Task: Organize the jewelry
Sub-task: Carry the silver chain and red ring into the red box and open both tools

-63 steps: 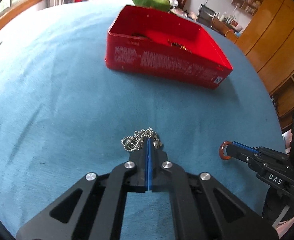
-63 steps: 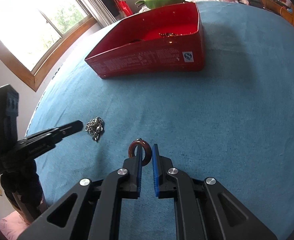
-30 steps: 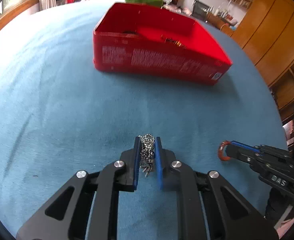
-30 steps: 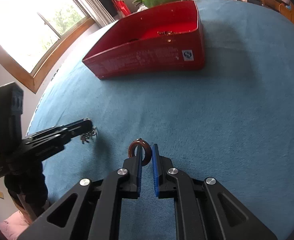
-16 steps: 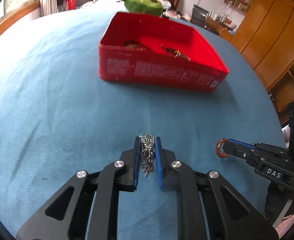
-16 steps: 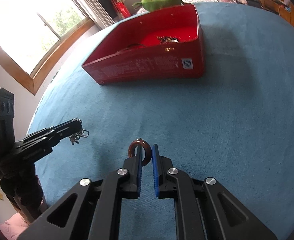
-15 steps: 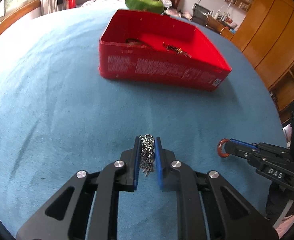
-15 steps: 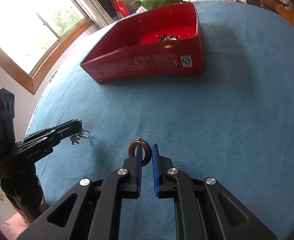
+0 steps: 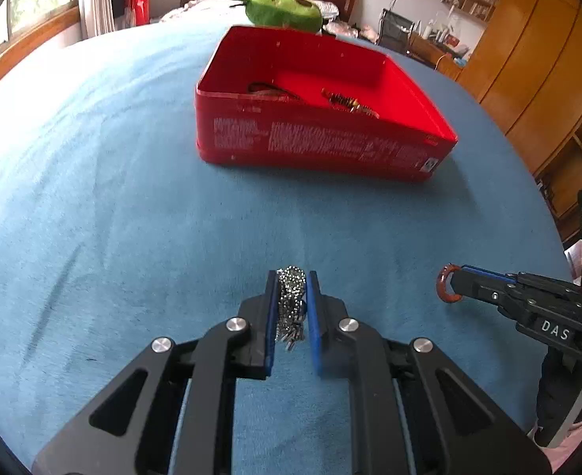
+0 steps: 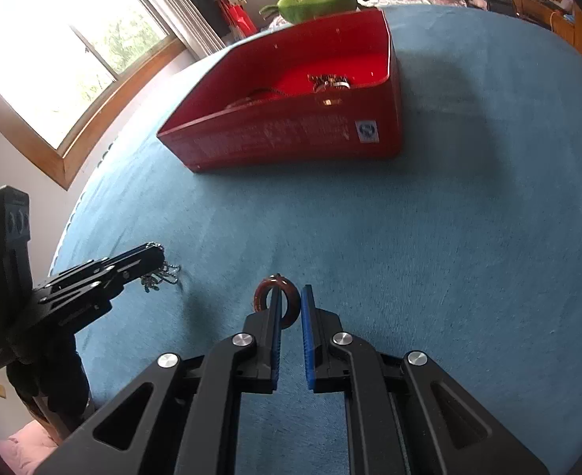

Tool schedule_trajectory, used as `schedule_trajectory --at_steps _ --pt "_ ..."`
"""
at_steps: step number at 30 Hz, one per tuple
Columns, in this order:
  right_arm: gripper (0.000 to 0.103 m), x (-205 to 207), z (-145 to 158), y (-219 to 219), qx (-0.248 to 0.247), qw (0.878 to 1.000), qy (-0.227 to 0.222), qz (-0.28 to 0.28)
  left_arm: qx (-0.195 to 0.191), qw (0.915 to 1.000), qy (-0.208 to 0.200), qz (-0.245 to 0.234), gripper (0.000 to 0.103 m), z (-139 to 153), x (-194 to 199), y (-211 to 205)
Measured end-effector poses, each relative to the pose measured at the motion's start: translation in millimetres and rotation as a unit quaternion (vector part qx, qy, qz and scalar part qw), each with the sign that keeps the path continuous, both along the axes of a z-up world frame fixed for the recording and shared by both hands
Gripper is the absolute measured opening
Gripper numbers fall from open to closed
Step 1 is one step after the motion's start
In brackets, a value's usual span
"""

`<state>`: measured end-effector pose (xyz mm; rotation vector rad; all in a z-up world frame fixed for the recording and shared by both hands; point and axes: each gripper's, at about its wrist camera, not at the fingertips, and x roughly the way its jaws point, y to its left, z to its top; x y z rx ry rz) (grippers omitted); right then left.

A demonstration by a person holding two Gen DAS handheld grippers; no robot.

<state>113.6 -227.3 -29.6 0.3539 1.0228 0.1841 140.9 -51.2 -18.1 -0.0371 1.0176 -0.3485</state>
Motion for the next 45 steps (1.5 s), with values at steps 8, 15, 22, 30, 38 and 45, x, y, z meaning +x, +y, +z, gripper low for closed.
schedule_trajectory --at_steps 8,15,22,30,38,45 --pt "0.009 4 11 2 -0.006 1.000 -0.010 0.000 -0.007 0.9997 -0.024 -0.001 0.012 21 -6 8" --pt "0.009 12 33 3 -0.007 0.999 -0.034 0.001 -0.013 0.9991 -0.040 -0.004 0.012 46 -5 14" --pt "0.009 35 77 -6 -0.004 0.997 -0.078 -0.009 -0.018 0.9967 -0.079 -0.007 0.012 87 14 5" --pt "0.009 92 88 -18 -0.005 0.996 -0.084 -0.029 -0.030 0.9931 -0.113 -0.005 0.012 111 70 -18" --pt "0.009 159 50 -27 -0.006 0.998 -0.040 -0.040 -0.028 0.9959 -0.086 -0.002 0.012 72 138 -40" --pt "0.009 186 22 -27 -0.018 0.999 -0.011 -0.036 -0.008 0.9988 -0.047 0.004 0.012 32 179 -49"
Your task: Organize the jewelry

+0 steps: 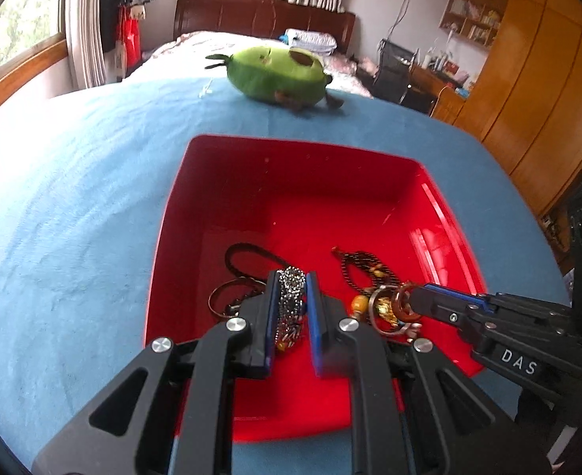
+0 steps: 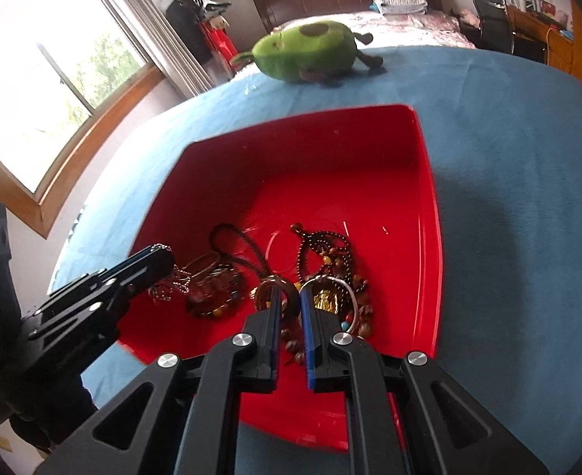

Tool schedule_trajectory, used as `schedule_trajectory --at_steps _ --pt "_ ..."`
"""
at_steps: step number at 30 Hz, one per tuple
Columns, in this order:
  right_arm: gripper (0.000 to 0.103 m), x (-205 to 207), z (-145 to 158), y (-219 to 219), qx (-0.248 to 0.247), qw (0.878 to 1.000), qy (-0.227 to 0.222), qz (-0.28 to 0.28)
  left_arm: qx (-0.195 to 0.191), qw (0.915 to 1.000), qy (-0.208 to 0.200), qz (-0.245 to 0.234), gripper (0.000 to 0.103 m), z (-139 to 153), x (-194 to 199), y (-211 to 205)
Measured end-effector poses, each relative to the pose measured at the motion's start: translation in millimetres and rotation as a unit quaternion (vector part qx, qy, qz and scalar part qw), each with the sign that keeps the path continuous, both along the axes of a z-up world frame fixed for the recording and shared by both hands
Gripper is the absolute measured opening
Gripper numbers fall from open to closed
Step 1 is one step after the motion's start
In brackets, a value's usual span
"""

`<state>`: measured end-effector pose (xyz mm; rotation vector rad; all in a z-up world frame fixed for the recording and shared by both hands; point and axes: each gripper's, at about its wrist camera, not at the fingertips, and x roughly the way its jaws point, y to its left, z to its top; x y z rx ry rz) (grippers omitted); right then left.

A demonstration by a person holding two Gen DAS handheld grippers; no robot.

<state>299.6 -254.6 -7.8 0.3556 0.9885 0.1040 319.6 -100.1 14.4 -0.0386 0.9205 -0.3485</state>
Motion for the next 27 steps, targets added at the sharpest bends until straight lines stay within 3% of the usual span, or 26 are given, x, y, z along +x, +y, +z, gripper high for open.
schedule_trajectory --at_steps 4,6,11,15,17,20,22,25,27 --pt "0.011 6 -6 3 -0.011 1.000 0.002 0.006 0.004 0.9999 0.012 -0.004 0.013 -10 13 -1" --pt "0.019 5 -5 2 -0.013 1.000 0.000 0.003 0.003 0.9998 0.018 -0.002 0.016 -11 15 0" --pt "0.022 -8 10 -3 -0.007 1.000 -0.023 -0.006 -0.003 1.0000 0.004 0.008 0.043 2 7 9" --pt "0.050 -32 33 0 -0.044 0.997 -0.055 -0.022 -0.001 0.9994 -0.024 0.023 0.057 22 -13 22" --pt "0.058 -43 40 2 -0.049 0.996 -0.065 -0.026 0.007 0.9989 -0.036 0.028 0.070 30 -27 27" --pt "0.063 -60 49 4 -0.053 0.996 -0.073 -0.027 0.012 0.9982 -0.048 0.033 0.074 36 -43 32" --pt "0.074 -69 53 5 -0.060 0.995 -0.077 -0.030 0.013 0.9977 -0.056 0.034 0.078 41 -55 36" --pt "0.090 -76 56 8 -0.064 0.994 -0.078 -0.031 0.015 0.9966 -0.069 0.043 0.092 46 -71 41" --pt "0.098 -82 57 9 -0.060 0.995 -0.076 -0.032 0.027 0.9952 -0.078 0.052 0.092 49 -80 43"
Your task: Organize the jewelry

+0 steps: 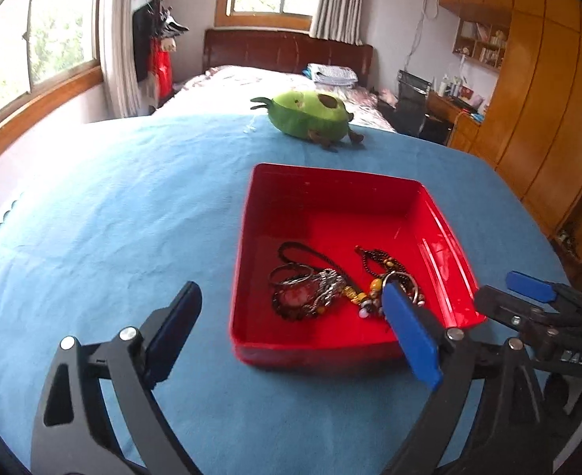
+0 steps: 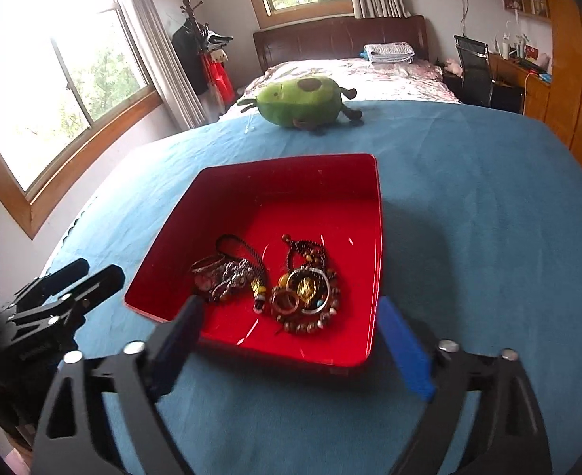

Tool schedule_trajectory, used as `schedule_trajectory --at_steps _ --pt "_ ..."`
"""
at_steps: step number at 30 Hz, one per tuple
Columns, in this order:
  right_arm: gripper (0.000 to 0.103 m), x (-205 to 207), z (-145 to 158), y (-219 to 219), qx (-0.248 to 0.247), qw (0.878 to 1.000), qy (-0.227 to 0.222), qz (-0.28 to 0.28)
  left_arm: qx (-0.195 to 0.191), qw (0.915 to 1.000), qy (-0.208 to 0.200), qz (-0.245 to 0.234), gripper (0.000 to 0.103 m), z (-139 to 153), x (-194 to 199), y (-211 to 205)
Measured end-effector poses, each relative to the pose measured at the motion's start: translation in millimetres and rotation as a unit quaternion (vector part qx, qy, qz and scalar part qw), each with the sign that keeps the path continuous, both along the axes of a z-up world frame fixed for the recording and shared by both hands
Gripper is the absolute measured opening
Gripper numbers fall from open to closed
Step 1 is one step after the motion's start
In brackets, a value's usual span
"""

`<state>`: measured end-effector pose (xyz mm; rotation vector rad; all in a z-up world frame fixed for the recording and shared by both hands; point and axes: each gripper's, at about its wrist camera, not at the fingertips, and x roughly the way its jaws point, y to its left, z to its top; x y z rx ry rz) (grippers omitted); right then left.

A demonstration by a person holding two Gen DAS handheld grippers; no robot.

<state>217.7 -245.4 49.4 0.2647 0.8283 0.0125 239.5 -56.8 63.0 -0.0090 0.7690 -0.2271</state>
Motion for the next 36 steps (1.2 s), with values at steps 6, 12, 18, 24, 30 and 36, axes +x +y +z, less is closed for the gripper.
schedule_trajectory --at_steps 6,12,18,24,30,36 --pt "0.099 -15 1 4 -0.005 1.000 0.014 -0.010 0.014 0.9998 -0.011 0.006 0.096 4 -20 7" --pt "0.099 -24 1 7 -0.012 1.000 0.013 -0.016 0.017 0.9997 -0.009 0.015 0.097 5 -31 18" --pt "0.099 -27 -3 9 -0.024 0.999 0.021 -0.021 0.022 0.9995 0.004 0.023 0.097 0 -31 26" --pt "0.099 -28 -7 14 -0.028 0.999 0.024 -0.013 0.027 0.9991 0.024 0.021 0.097 -13 -25 24" --pt "0.099 -24 -14 20 -0.031 0.999 0.032 -0.006 0.032 0.9991 0.024 0.015 0.097 -14 -26 23" --pt "0.099 -25 -13 19 -0.033 0.999 0.026 -0.008 0.031 0.9991 0.025 0.016 0.097 -15 -25 23"
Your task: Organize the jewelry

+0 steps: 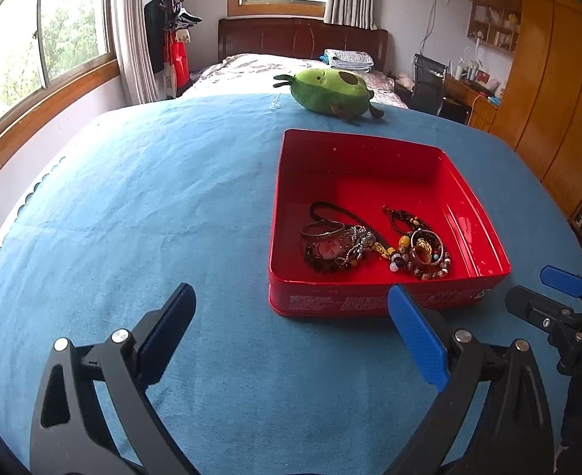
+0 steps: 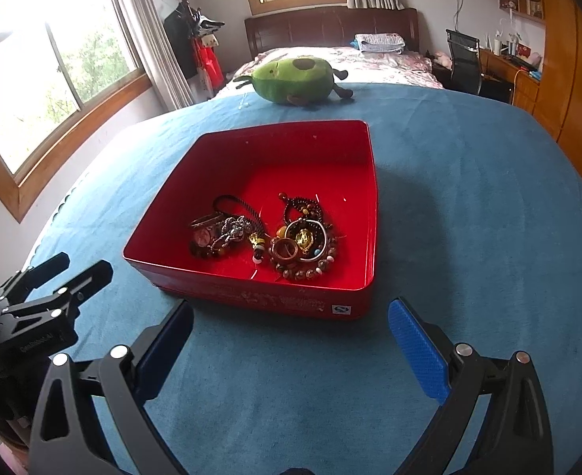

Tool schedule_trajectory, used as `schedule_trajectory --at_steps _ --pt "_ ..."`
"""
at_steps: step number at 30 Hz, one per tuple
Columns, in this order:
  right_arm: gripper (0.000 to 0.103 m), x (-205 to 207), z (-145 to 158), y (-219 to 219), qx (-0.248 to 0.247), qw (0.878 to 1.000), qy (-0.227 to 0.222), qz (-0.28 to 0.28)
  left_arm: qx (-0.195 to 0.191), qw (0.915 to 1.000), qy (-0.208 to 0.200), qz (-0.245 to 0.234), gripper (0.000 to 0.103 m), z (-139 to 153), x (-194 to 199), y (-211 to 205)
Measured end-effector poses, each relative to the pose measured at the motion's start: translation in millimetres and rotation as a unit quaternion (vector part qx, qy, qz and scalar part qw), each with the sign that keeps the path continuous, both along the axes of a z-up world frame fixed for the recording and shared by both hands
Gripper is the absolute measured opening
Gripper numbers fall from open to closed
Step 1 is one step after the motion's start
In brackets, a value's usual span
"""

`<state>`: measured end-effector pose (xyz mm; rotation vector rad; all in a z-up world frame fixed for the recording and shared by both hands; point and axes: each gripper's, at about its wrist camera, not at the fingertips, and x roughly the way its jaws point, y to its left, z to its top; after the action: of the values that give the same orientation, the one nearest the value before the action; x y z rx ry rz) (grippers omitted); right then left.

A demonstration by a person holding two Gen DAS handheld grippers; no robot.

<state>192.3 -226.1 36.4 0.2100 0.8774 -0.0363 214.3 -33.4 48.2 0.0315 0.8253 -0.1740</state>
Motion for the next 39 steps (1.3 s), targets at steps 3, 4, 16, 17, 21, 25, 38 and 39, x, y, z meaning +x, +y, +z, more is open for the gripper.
schedule_trajectory --at_steps 3,4,16,17,21,25,38,39 --pt "0.099 1.0 -0.4 0.4 0.000 1.000 0.001 0.002 0.001 1.0000 0.000 0.000 0.097 0.1 0.2 0.4" --pt "0.099 1.3 -0.6 0.3 0.000 1.000 0.001 0.002 0.001 1.0000 0.000 0.000 0.097 0.3 0.0 0.3" --pt "0.099 1.3 -0.6 1.2 -0.003 1.000 0.002 0.006 0.002 1.0000 0.001 -0.002 0.097 0.5 0.3 -0.7" --pt "0.099 1.4 -0.6 1.4 -0.003 1.000 0.002 0.006 0.002 1.0000 0.001 -0.002 0.097 0.2 0.2 -0.5" --pt "0.099 1.5 -0.6 1.3 -0.003 1.000 0.002 0.007 0.002 1.0000 0.001 -0.003 0.097 0.5 0.4 -0.6" --pt "0.099 1.3 -0.7 1.1 -0.003 1.000 0.002 0.006 0.002 1.0000 0.002 -0.004 0.097 -0.1 0.6 -0.7" --pt "0.099 2.7 -2.0 1.7 -0.003 1.000 0.006 0.008 0.010 0.9999 0.002 -0.010 0.097 0.1 0.6 -2.7" --pt "0.099 3.0 -2.2 1.8 -0.003 1.000 0.007 0.007 0.009 0.9999 0.002 -0.010 0.097 -0.3 0.7 -2.8"
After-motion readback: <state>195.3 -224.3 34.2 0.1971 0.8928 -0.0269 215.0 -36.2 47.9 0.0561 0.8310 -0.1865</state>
